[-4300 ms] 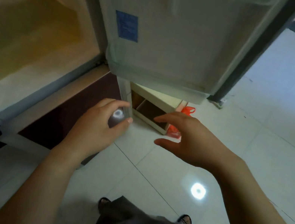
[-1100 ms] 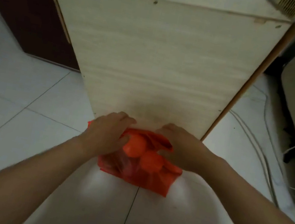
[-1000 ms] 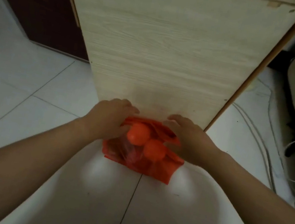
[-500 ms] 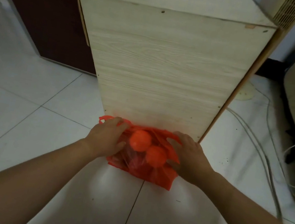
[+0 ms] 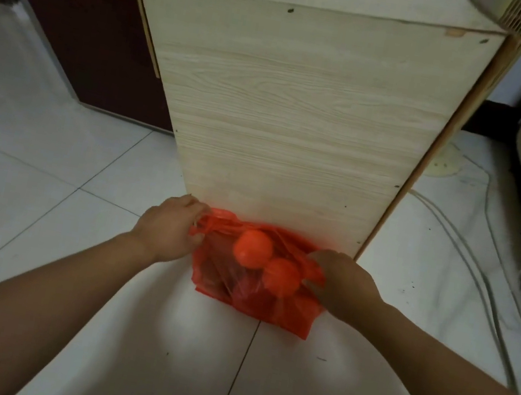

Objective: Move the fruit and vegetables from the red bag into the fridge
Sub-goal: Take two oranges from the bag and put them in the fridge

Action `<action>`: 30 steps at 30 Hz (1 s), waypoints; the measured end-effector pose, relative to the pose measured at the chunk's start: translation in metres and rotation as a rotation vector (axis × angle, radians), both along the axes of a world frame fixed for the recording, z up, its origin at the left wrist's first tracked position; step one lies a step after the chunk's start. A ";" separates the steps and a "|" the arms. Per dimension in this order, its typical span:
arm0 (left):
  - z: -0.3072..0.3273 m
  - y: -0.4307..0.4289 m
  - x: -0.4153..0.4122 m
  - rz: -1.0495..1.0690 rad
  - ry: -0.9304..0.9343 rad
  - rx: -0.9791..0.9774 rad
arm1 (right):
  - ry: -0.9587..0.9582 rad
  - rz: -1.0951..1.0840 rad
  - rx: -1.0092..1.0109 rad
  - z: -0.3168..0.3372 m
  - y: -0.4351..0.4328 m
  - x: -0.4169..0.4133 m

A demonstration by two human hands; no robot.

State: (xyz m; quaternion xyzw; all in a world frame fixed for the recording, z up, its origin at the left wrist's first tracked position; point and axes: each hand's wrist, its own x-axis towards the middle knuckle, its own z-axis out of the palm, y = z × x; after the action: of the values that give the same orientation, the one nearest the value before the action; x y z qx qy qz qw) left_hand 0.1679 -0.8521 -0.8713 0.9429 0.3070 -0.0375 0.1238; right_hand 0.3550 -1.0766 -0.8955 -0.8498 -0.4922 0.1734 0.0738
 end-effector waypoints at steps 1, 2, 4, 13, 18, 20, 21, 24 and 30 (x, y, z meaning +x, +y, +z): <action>-0.002 0.001 -0.001 0.011 -0.004 -0.028 | -0.005 0.007 0.011 0.001 0.000 0.000; -0.005 0.001 -0.002 0.014 -0.004 -0.048 | -0.013 0.011 0.023 0.002 0.000 0.000; -0.011 -0.001 -0.003 0.000 0.008 -0.065 | -0.034 0.019 0.069 0.002 0.000 0.000; -0.021 -0.031 0.033 -0.182 -0.055 -0.135 | 0.078 0.162 0.343 0.026 -0.004 0.013; -0.027 -0.040 0.046 -0.226 -0.026 -0.128 | 0.119 0.180 0.316 0.030 -0.017 0.024; -0.031 -0.039 0.050 -0.231 0.007 -0.113 | 0.135 0.184 0.287 0.031 -0.023 0.024; -0.034 -0.038 0.053 -0.230 0.017 -0.105 | 0.137 0.194 0.279 0.032 -0.026 0.023; -0.036 -0.044 0.059 -0.215 0.047 -0.111 | 0.141 0.233 0.260 0.030 -0.035 0.020; -0.046 -0.053 0.061 -0.301 0.100 0.024 | 0.152 0.256 0.122 0.021 -0.056 0.018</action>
State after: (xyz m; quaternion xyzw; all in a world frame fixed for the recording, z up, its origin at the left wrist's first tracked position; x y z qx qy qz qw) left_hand 0.2291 -0.9049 -0.9173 0.9766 0.1684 -0.0987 0.0901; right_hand 0.3728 -1.1329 -0.8749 -0.7584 -0.5992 0.2150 0.1398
